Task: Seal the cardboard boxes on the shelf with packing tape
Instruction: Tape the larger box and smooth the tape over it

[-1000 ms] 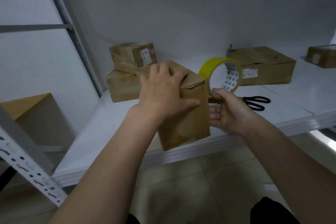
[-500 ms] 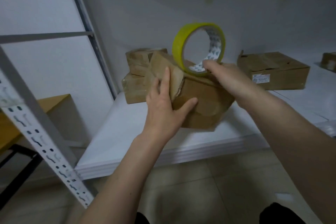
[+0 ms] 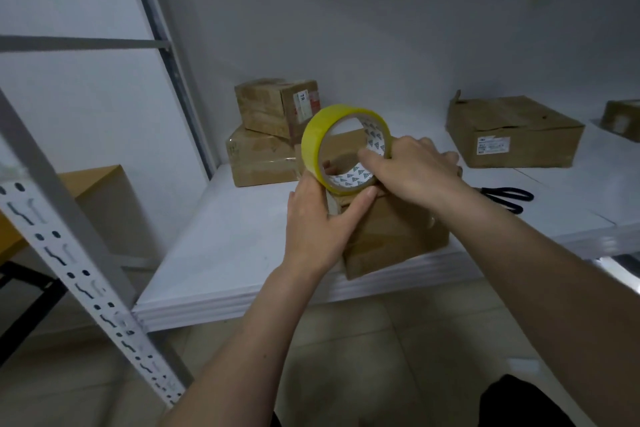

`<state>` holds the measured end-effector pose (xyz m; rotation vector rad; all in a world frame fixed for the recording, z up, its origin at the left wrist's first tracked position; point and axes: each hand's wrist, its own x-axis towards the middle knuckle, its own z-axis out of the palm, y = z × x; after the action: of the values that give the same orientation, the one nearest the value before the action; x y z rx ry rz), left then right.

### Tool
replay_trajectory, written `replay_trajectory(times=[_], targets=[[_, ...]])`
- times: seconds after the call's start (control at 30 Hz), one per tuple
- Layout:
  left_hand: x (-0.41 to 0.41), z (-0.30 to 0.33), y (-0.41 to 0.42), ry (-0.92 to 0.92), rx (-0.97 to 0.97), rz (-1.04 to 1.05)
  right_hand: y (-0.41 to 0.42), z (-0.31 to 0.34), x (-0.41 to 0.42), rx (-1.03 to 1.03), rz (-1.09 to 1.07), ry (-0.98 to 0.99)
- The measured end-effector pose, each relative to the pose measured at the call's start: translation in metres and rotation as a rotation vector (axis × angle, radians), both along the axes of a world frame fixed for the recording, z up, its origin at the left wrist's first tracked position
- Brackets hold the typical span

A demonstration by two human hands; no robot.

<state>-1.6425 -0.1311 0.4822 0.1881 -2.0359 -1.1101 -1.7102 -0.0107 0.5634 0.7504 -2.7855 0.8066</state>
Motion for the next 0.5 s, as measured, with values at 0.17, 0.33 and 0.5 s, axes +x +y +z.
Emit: replay_trajectory(times=[0.17,0.33,0.5], targets=[[0.002,0.004,-0.004,-0.055,-0.136,0.073,0.005,0.0,-0.015,-0.149,0.009,-0.073],[0.004,0.002,-0.007,-0.084,-0.155,0.08,0.027,0.004,-0.028,-0.372,0.009,-0.183],[0.003,0.003,-0.01,-0.095,-0.182,0.061,0.024,-0.006,-0.031,-0.442,-0.019,-0.185]])
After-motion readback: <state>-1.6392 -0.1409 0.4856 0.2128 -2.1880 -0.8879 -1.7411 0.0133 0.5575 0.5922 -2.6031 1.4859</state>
